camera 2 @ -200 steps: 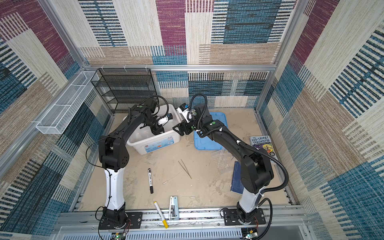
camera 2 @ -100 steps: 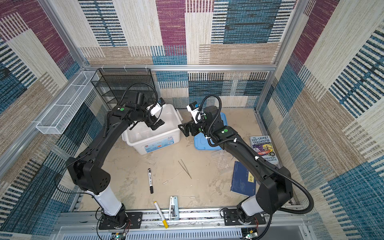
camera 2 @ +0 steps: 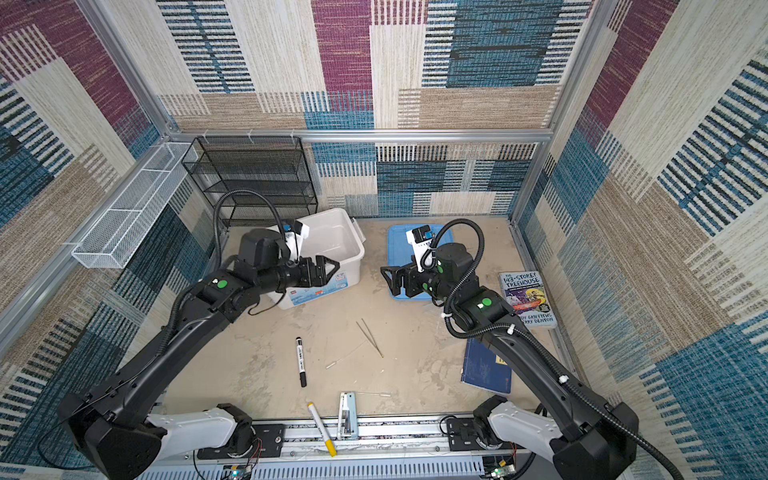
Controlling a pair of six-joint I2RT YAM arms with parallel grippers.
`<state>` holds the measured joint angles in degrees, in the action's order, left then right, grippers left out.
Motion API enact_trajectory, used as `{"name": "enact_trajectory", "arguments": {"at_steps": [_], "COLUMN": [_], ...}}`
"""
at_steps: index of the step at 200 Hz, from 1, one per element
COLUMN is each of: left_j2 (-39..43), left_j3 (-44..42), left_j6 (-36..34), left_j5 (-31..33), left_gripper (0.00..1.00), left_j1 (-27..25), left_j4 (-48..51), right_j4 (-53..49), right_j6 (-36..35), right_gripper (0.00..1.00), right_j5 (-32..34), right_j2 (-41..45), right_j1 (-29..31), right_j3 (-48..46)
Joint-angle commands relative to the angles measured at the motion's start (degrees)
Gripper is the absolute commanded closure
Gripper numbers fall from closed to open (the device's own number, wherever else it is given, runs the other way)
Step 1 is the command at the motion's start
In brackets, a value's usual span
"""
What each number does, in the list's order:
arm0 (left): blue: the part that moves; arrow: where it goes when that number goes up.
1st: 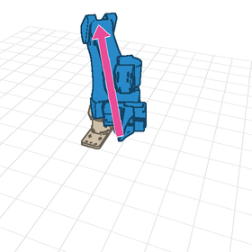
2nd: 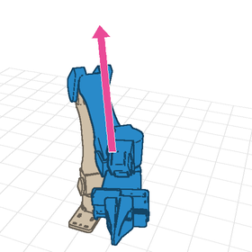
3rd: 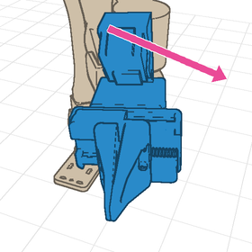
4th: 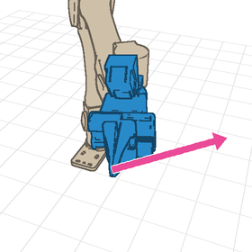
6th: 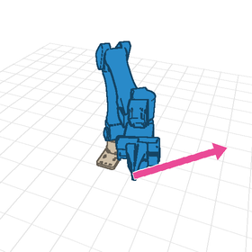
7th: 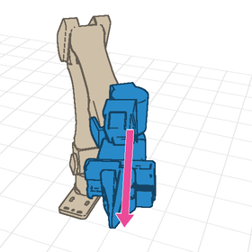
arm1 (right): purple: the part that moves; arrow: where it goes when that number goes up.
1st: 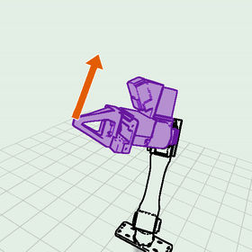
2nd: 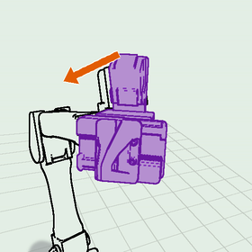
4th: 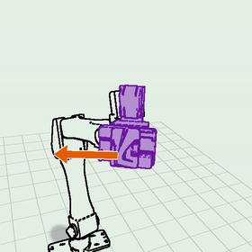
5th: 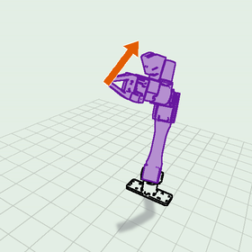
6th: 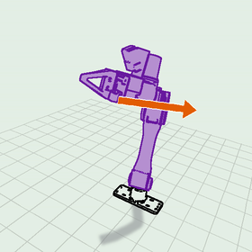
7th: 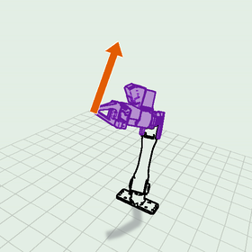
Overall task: Organize the chemistry lab equipment
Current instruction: 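Lower the left gripper over the metal tweezers on the table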
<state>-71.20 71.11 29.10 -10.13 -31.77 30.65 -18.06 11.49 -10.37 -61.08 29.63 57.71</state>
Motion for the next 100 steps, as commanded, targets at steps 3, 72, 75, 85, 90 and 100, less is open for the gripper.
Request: {"name": "enact_trajectory", "arguments": {"at_steps": [3,72,75,85,90,100], "left_j2": [0.9,-11.6,-12.5,-15.6,-17.1,-19.9], "left_j3": [-5.9,-10.9,-10.4,-9.1,-8.8,-9.0], "left_j6": [14.1,24.2,24.3,25.5,26.5,28.7], "left_j5": [6.4,13.1,13.1,14.2,14.7,14.5], "left_gripper": [0.16,0.3,0.31,0.32,0.34,0.36], "left_j1": [-5.4,-14.0,-14.3,-15.6,-16.2,-16.8], "left_j4": [-3.7,-7.6,-7.6,-7.6,-7.8,-9.8], "right_j4": [-1.2,-3.4,-3.4,-3.5,-3.6,-3.6], "right_j6": [4.9,6.6,6.5,6.5,6.6,6.8], "right_gripper": [0.01,0.01,0.01,0.01,0.01,0.01], "right_j5": [0.8,-0.1,-0.2,0.0,0.4,1.6], "right_j2": [3.0,6.8,6.8,6.9,7.1,7.9], "right_j1": [0.1,0.1,0.1,0.1,0.1,0.1], "right_j3": [-2.8,-10.0,-10.1,-10.5,-10.7,-11.1]}}
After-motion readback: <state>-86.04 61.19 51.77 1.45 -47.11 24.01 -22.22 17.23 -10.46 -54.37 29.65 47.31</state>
